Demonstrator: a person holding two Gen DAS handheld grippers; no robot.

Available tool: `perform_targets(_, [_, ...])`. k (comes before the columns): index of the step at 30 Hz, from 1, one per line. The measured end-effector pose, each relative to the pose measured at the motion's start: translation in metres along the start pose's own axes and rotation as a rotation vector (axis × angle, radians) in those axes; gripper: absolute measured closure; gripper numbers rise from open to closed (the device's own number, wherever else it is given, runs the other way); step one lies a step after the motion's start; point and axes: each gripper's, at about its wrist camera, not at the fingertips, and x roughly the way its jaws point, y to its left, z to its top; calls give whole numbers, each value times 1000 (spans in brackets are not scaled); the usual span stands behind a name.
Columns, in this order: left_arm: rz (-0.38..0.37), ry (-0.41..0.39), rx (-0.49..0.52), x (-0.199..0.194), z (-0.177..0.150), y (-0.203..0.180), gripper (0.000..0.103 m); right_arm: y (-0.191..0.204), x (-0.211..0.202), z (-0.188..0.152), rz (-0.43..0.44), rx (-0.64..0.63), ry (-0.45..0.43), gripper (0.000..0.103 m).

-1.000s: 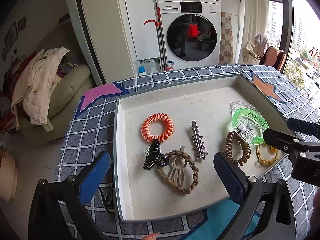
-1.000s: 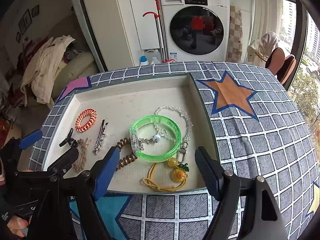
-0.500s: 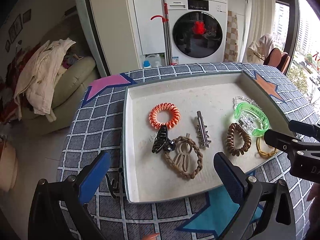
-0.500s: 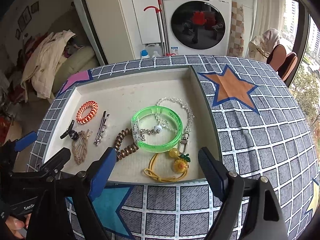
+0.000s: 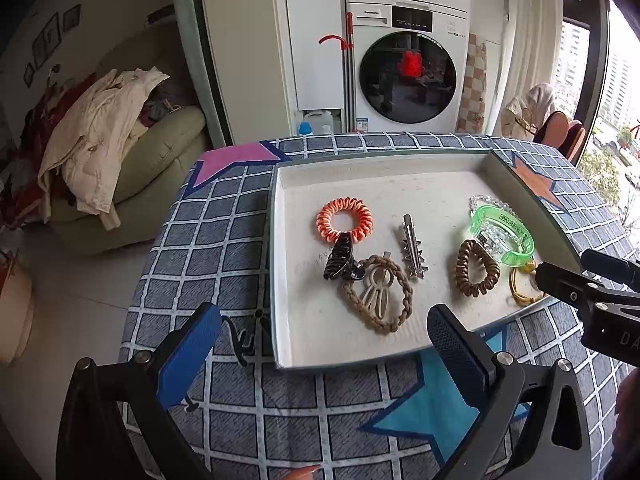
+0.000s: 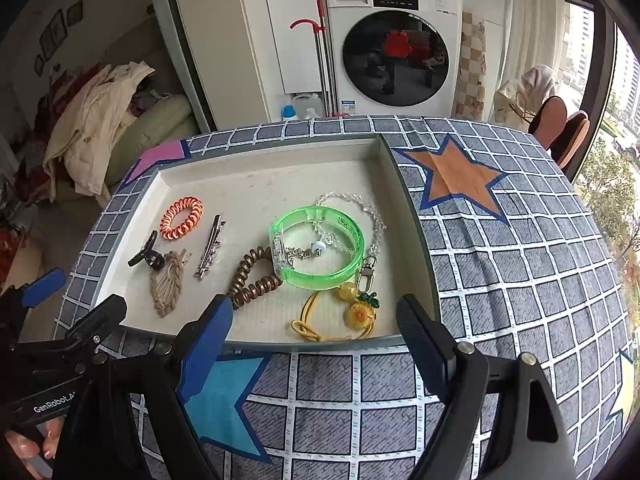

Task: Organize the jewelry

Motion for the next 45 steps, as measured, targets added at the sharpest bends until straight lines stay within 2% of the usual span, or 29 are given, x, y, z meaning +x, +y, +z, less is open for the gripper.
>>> perform_targets(10, [9,-10,-34,-22,-23,6,0,6,-23,-27,14,-36,-50,17])
perform_targets(19, [12,-1,-19,-34,-46,2,0,4,-30,-44,25,-24,-38,17])
perform_targets(29, [1,-9,-27,-44,-55,-2,0,1,-41,-52,22,-15,-64,17])
perform_targets(40, [52,-102,-26,-58,-56,-2,0,2,-55,-57,15,-19,-147,17])
perform_targets(45, [45,-124,-62,-60,-58,2,0,7,-61,-60,-2,-42,-188,17])
